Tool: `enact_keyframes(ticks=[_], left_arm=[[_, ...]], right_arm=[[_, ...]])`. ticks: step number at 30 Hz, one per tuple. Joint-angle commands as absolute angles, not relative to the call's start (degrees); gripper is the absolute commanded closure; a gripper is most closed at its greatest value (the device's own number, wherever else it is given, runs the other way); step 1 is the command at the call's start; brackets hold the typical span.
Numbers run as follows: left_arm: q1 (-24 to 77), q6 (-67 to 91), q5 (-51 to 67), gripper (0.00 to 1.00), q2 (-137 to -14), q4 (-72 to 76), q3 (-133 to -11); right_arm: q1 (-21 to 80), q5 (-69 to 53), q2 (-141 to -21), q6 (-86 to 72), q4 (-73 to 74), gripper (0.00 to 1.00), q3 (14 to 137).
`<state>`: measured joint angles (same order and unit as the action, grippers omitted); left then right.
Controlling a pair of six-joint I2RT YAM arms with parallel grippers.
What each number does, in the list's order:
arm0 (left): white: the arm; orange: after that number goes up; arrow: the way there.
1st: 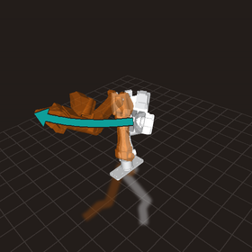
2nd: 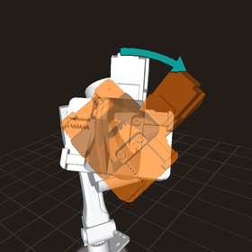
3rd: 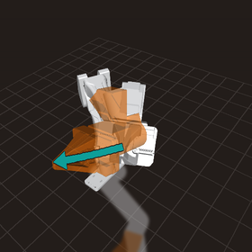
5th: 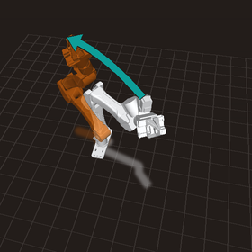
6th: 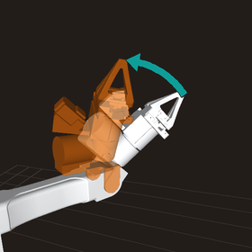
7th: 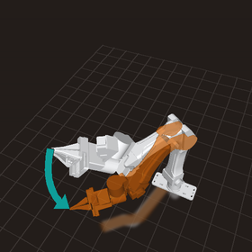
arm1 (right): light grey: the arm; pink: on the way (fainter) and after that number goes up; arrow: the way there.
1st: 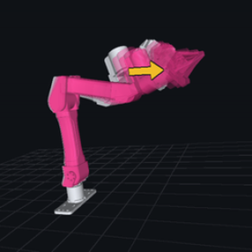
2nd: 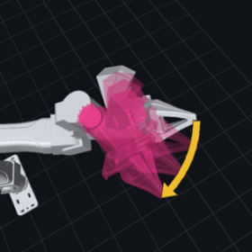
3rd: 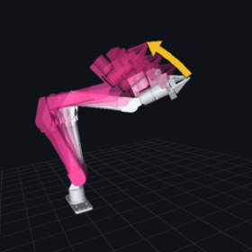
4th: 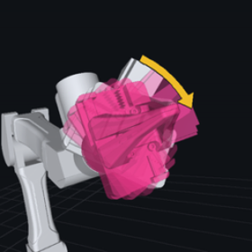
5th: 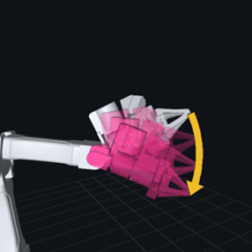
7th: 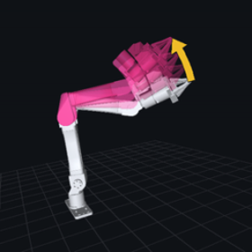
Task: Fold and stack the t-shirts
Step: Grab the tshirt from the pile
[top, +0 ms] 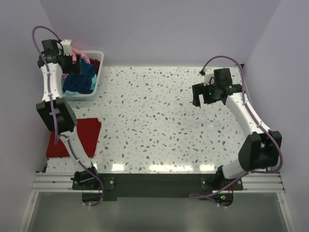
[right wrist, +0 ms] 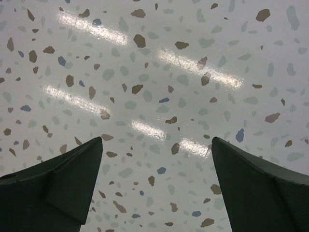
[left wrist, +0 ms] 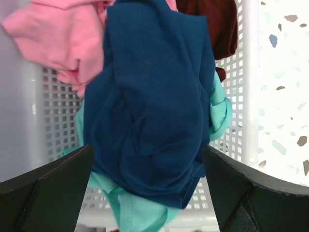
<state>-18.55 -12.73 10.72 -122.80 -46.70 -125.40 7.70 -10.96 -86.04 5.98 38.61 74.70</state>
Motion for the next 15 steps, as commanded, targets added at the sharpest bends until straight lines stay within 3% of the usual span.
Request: enact_keyframes(ticks=[1, 6, 9, 12, 13, 15], left_arm=[[-17.8, -13.7, 12.0, 0.01, -126.3, -43.3, -125.5], [-16.5, -14.4, 10.6, 0.00, -131.6, -41.1, -126.6], [-16.2, -13.6, 9.5, 0.06, -133.8, -38.9, -127.2], [-16.3, -13.0, 8.4, 0.26, -135.1, -38.2, -129.5], [-16.3, -12.9, 8.4, 0.40, -135.0, -38.1, -129.9], [-16.3, -12.5, 8.0, 0.54, -133.4, -36.9, -130.3]], right_arm=[[7.5, -12.8, -86.8, 6.1, 39.5, 0.01, 77.8], [7.6, -12.7, -87.5, 6.3, 39.9, 0.01, 78.2], [7.5, -12.4, -87.9, 6.6, 40.2, 0.01, 78.1], [7.6, -12.0, -88.3, 6.6, 40.4, 0.01, 78.7], [7.6, -12.0, -88.4, 6.7, 40.8, 0.01, 78.9], [7.6, -11.6, -88.4, 6.8, 40.9, 0.01, 79.4]])
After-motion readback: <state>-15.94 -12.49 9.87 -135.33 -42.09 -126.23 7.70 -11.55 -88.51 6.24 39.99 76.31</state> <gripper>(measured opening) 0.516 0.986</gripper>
